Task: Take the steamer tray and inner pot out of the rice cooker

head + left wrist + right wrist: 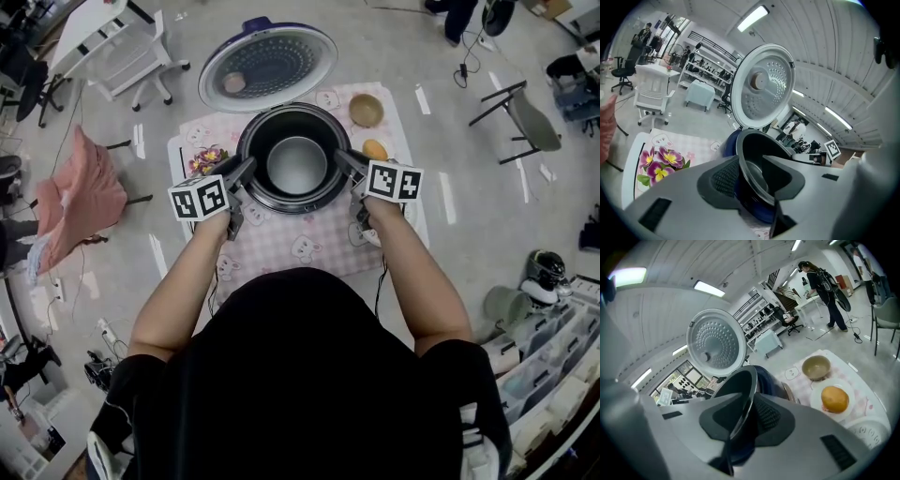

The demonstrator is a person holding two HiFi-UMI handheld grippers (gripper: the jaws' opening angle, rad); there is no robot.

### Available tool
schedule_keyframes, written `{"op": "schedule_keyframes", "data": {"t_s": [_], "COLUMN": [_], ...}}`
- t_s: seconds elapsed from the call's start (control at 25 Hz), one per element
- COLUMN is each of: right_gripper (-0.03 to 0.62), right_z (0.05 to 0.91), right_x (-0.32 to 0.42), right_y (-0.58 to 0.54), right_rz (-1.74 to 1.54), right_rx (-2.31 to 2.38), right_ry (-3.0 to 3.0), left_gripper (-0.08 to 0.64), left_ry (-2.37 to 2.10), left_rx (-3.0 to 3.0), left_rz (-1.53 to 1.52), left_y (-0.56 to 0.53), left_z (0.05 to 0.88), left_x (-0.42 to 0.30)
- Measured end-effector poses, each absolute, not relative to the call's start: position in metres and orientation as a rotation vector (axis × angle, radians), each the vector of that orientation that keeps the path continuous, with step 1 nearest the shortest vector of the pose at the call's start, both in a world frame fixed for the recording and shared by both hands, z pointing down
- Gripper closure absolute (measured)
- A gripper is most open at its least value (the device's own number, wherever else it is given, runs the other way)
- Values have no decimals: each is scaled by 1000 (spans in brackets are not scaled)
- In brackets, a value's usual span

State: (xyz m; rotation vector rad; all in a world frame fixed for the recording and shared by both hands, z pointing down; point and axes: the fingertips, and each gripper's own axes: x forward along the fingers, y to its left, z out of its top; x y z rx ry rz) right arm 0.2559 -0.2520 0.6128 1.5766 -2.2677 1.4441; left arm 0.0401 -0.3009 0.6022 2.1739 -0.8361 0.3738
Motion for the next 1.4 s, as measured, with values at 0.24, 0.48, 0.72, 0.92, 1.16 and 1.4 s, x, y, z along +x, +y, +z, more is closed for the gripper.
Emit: {"op": "schedule_keyframes", "data": {"t_s": [0.24,0.48,0.72,0.92,1.16,1.4], "right_gripper": [534,545,543,545,545,545], "right_z": [612,611,596,581,560,528], "right_x": [258,261,261,260,260,257], "right_y": [-251,-246,-242,-239,-235,-229], "right_rz": [1539,1580,1571,1553,1527,1465], "right_rx": [1604,1614,1616,1627,1658,1677], "right_ry": [-2272,-2269,-2301,-2328,-2356,-2403], "left_gripper": [420,480,506,508,508,508], "left_ry": [-761,-703,-697,-682,-650,-605], "left_rx": [1998,1949,1991,2010,2045,2094], "left_rz": [170,134,144,122,97,51], "left_y": [-301,-294,-295,-292,-292,-286], "left_z": [602,597,582,568,549,515], "left_x": [39,44,43,41,42,38]}}
